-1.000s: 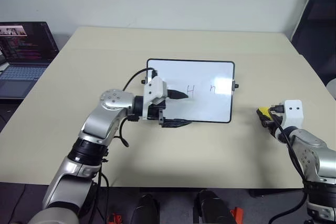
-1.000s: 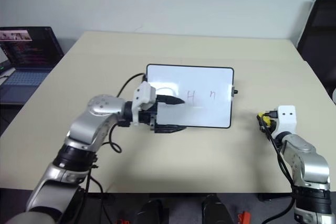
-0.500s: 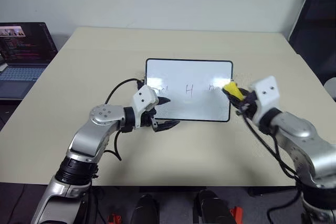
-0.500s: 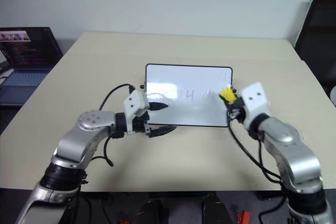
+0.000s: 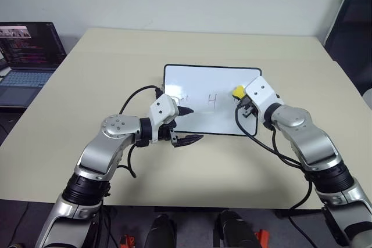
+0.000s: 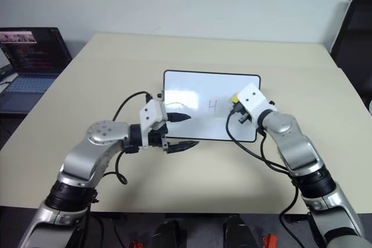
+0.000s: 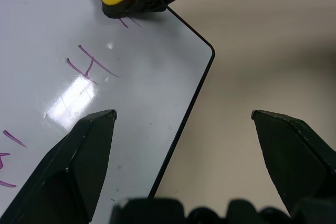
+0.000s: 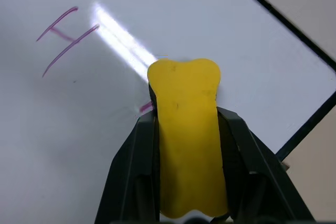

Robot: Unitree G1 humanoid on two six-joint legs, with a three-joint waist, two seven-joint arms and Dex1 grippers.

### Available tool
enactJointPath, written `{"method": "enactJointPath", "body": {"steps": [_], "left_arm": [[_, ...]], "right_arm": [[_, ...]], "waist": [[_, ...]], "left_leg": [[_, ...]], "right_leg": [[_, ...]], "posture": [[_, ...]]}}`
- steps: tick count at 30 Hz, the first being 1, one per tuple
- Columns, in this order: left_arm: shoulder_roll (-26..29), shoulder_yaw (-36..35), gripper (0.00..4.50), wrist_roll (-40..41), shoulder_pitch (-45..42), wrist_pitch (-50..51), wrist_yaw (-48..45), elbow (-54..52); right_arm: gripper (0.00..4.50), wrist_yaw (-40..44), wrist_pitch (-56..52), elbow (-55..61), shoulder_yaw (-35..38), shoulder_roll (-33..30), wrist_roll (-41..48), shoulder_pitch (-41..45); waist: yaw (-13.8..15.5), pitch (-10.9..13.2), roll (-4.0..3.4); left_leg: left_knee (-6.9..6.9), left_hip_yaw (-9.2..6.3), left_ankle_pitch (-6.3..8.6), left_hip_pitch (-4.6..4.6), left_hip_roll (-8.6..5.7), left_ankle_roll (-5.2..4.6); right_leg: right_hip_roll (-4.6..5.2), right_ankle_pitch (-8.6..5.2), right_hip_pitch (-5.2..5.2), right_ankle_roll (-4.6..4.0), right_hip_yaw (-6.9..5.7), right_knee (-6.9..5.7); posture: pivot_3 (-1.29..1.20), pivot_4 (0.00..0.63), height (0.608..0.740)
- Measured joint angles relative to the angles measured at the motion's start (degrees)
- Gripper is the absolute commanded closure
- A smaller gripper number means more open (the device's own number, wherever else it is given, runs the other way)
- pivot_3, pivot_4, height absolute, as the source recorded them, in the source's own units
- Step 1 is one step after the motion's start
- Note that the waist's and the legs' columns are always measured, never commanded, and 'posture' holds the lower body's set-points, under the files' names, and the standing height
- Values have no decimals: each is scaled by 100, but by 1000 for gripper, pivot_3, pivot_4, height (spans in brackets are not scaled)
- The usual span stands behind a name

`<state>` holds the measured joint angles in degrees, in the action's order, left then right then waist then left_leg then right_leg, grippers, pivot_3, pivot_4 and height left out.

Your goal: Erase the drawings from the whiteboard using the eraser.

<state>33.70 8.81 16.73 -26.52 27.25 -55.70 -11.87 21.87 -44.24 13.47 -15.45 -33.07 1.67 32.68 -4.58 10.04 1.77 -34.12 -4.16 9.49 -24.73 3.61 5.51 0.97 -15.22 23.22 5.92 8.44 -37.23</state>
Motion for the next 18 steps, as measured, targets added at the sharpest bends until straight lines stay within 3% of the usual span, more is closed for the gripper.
{"method": "enactJointPath", "body": {"steps": [5,13,18], "left_arm": [[0,0,0,1,11,0,2,-64],[-3,0,0,5,23,4,3,-101],[-14,0,0,22,77,23,6,-116]], "right_arm": [[3383,408,-93,144,-177,-189,-111,-152],[3389,-5,293,-414,-138,129,-637,164],[3389,237,169,-351,-108,130,-689,133]], "waist": [[-10,0,1],[-21,1,3],[-20,1,3]], "left_leg": [[-30,1,-1,1,0,-2],[-76,3,-5,2,-2,-7],[-75,2,-6,4,-1,-9]], "right_leg": [[0,-4,-3,-29,4,-8],[0,0,-1,-31,8,-51],[-1,0,-1,-32,8,-54]], "posture": [[0,150,740],[0,150,740],[0,150,740]]}}
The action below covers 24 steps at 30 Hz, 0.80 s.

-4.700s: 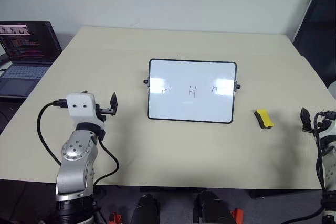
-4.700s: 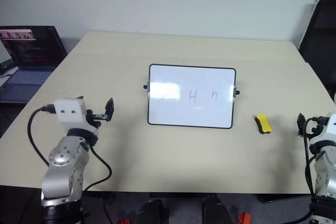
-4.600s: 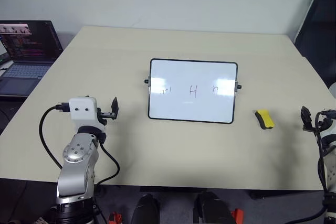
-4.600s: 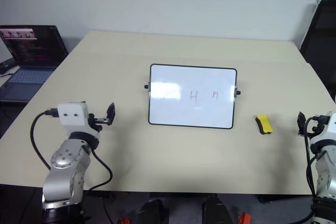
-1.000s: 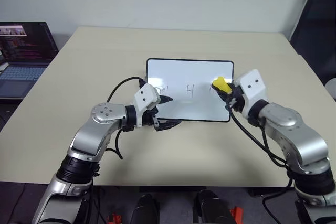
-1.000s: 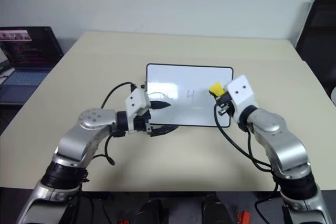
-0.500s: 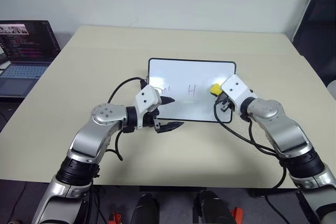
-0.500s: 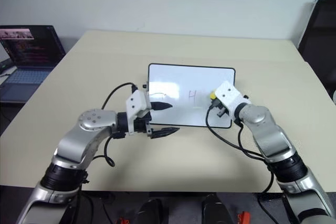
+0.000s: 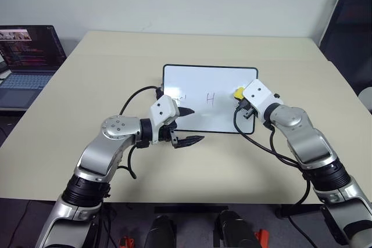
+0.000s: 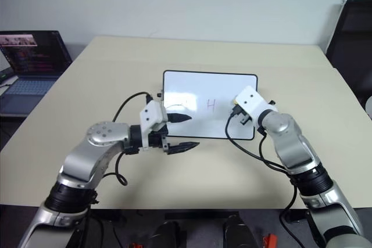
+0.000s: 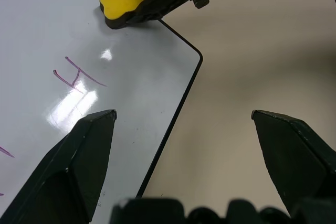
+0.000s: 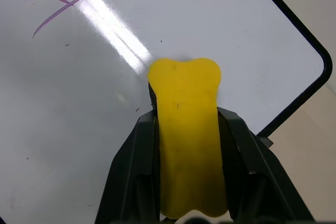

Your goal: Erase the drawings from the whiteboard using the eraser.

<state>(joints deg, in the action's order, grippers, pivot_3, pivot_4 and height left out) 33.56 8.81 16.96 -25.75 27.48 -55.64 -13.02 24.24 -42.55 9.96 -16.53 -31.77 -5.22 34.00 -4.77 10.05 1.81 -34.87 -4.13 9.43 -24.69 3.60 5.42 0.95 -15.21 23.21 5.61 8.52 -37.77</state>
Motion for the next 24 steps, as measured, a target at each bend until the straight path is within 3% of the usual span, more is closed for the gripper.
{"method": "enactJointPath", "body": {"steps": [9,15,24], "left_arm": [[15,-4,0,24,100,54,5,-10],[90,-130,0,28,298,54,124,-49],[289,-779,0,108,1000,176,573,-427]], "right_arm": [[3389,552,-340,490,43,-125,135,-409],[3389,350,128,339,434,357,273,-361],[3389,868,496,1162,916,519,1212,-1094]], "waist": [[-11,0,0],[-19,4,1],[2,5,1]], "left_leg": [[1,0,0,1,0,0],[7,1,0,-1,1,0],[52,-1,1,-4,1,1]], "right_leg": [[-1,-1,1,-1,2,-1],[-1,-3,7,0,2,1],[-1,-26,15,0,-3,5]], "posture": [[0,150,740],[0,150,740],[0,150,740]]}}
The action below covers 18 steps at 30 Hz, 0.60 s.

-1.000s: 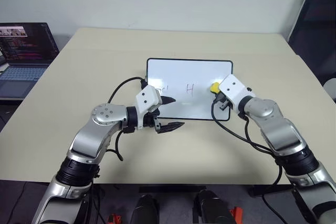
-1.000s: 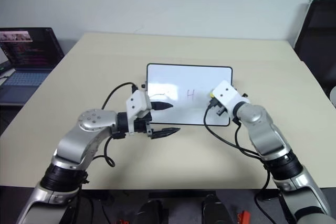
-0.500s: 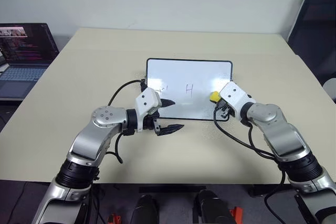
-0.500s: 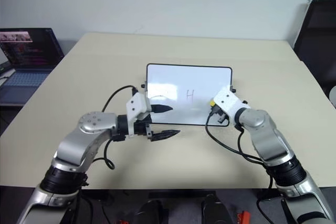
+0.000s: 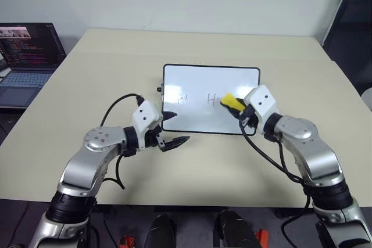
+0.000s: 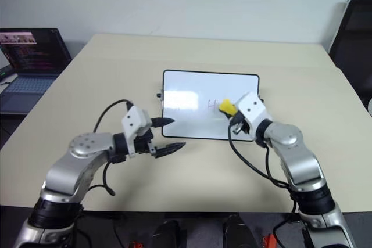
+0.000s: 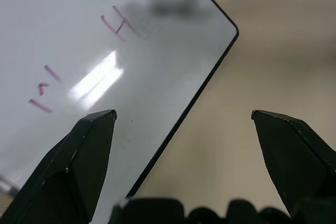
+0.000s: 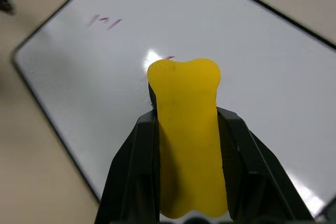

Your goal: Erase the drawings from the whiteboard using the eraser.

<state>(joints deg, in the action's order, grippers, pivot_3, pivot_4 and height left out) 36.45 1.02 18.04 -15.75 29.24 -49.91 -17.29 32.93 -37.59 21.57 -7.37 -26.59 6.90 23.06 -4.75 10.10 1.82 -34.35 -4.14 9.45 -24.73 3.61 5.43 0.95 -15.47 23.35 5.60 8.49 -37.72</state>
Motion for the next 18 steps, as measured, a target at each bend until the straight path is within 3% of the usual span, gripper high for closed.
{"method": "enactJointPath", "body": {"steps": [9,18], "left_arm": [[3,-738,0,228,601,84,455,-259],[105,-764,0,228,578,139,550,-265]], "right_arm": [[3389,191,-271,590,251,25,680,-634],[3390,55,248,-105,-585,146,76,98]], "waist": [[-2,2,3],[-10,3,5]], "left_leg": [[-3,1,0,2,-1,0],[0,3,0,4,0,1]], "right_leg": [[1,-2,1,-5,2,-1],[0,-1,7,-8,1,2]], "posture": [[0,150,740],[0,150,740]]}}
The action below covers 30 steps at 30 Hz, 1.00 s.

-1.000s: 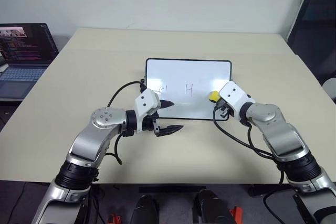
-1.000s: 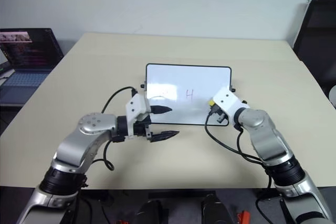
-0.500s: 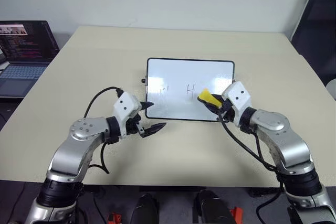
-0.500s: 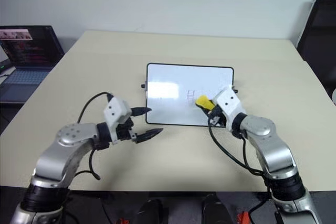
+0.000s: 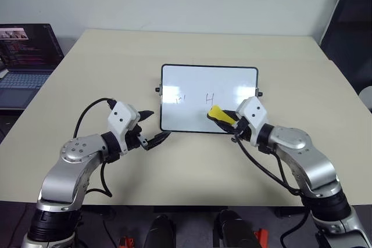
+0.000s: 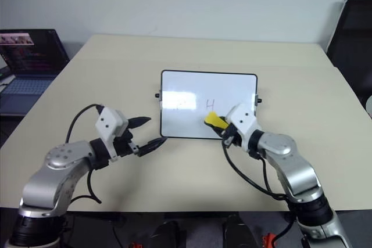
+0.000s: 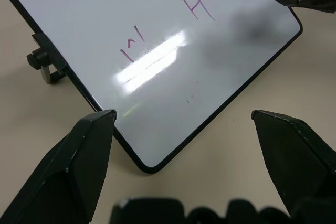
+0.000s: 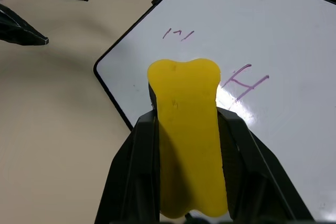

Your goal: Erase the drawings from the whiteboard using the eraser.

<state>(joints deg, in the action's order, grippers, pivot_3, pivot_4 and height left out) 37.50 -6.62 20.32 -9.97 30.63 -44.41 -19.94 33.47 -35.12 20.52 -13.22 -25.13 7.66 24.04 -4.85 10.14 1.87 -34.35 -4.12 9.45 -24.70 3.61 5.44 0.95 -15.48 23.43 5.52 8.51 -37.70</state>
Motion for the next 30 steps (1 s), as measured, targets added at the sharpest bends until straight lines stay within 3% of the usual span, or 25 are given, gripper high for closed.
{"method": "enactJointPath", "body": {"steps": [3,11,21,30], "left_arm": [[10,154,0,0,-161,31,-6,-6],[17,323,0,4,-427,41,-80,-8],[27,483,0,-10,-485,-110,-255,115],[14,595,0,-23,-480,-245,-272,223]], "right_arm": [[3390,-326,256,-818,-393,224,-571,630],[3392,-813,676,-2248,-526,599,-1375,1626],[3395,128,600,-1899,-1056,45,-1715,1413],[3398,-523,841,-2389,-887,201,-2064,1751]], "waist": [[-7,1,0],[13,1,1],[6,0,2],[12,-1,4]], "left_leg": [[0,0,0,-1,0,0],[25,0,0,-3,0,0],[22,-3,-2,10,1,0],[5,-2,-3,23,1,0]], "right_leg": [[0,3,4,-3,0,-3],[0,0,6,3,-6,-1],[0,-6,-2,-8,-7,-7],[0,4,-17,-18,-7,-9]], "posture": [[0,150,740],[0,150,740],[0,150,740],[0,150,740]]}}
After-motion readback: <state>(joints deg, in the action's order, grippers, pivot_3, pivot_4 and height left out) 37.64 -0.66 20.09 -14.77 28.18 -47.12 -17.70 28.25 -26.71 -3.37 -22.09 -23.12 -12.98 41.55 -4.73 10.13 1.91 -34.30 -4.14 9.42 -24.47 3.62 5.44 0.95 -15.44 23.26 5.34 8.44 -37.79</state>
